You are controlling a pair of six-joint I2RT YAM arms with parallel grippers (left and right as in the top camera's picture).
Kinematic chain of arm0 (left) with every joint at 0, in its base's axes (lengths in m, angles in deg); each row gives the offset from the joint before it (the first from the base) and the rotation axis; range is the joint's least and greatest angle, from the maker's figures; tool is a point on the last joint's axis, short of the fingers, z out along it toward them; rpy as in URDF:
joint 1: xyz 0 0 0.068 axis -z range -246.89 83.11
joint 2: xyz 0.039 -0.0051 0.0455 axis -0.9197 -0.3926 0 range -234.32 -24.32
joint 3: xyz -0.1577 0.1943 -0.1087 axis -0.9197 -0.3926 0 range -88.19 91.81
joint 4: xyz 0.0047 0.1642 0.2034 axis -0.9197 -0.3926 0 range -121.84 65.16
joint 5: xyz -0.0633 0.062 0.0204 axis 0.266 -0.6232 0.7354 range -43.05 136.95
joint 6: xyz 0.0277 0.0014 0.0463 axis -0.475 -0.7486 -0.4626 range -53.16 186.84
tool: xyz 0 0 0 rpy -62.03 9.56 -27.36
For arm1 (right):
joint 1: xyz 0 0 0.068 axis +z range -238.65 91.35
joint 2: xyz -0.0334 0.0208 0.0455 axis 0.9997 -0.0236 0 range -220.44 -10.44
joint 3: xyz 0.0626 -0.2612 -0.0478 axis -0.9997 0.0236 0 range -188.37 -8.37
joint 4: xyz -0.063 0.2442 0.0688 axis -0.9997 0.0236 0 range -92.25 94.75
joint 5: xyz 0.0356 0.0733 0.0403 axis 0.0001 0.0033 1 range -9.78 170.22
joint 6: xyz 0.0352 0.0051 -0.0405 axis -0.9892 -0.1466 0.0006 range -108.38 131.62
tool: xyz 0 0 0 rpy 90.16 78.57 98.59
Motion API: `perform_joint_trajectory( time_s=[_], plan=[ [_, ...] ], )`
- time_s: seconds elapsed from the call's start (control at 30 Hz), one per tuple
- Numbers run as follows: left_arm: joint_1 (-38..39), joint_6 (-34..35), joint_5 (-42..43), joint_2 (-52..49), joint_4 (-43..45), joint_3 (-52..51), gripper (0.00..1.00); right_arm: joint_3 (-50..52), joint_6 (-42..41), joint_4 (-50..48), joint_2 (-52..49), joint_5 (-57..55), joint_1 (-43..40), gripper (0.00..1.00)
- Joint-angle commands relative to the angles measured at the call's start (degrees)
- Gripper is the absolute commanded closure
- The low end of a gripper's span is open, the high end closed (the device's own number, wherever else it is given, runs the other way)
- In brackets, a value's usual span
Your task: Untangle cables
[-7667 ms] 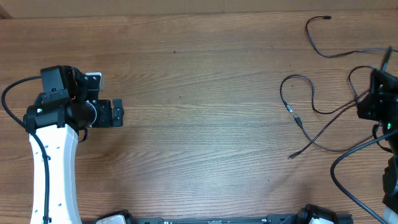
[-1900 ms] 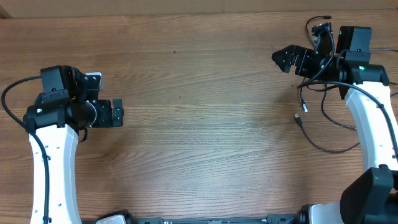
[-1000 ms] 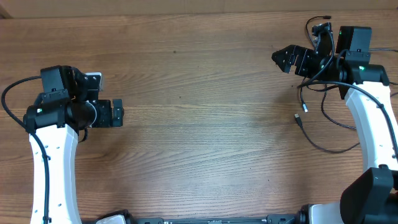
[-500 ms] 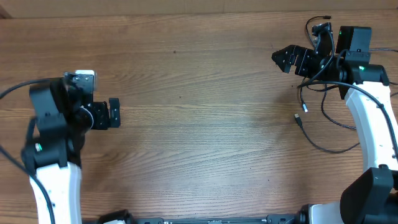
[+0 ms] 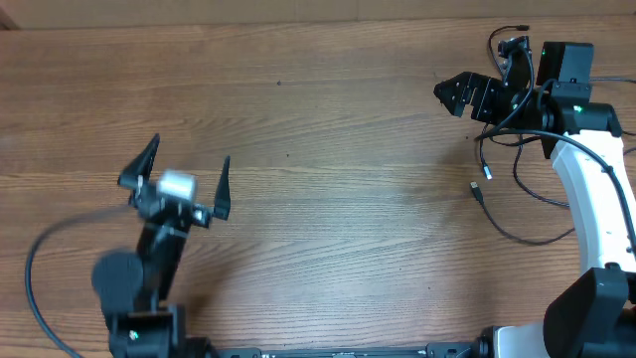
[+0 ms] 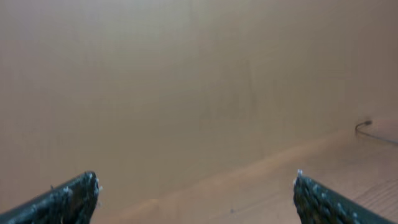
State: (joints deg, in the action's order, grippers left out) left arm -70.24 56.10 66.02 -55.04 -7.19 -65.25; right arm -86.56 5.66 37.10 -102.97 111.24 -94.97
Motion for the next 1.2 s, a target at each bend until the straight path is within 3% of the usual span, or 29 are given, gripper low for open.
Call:
perform_joint_trajectory(
  time_s=[0.0,0.53,1.0,1.17],
  plan=[
    [0.4,-0.4,3.6,5.3,6.4,-6.9,0.0,-0.6,0.5,-0.2,-0.2,-0.3,0.0,0.0],
    [0.4,-0.4,0.4,24.2,4.5,-21.9,0.0,-0.6,0.5,-0.2,-0.2,-0.3,0.0,0.0],
    [0.4,3.3,-6.2,30.5,-20.6,-22.6,0.0,-0.6,0.5,-0.2,-0.2,-0.3,0.0,0.0],
    [0.4,5.3,-8.6,30.5,-21.4,-22.6,0.0,-0.6,0.5,-0.2,-0.2,-0.3,0.0,0.0]
  ],
)
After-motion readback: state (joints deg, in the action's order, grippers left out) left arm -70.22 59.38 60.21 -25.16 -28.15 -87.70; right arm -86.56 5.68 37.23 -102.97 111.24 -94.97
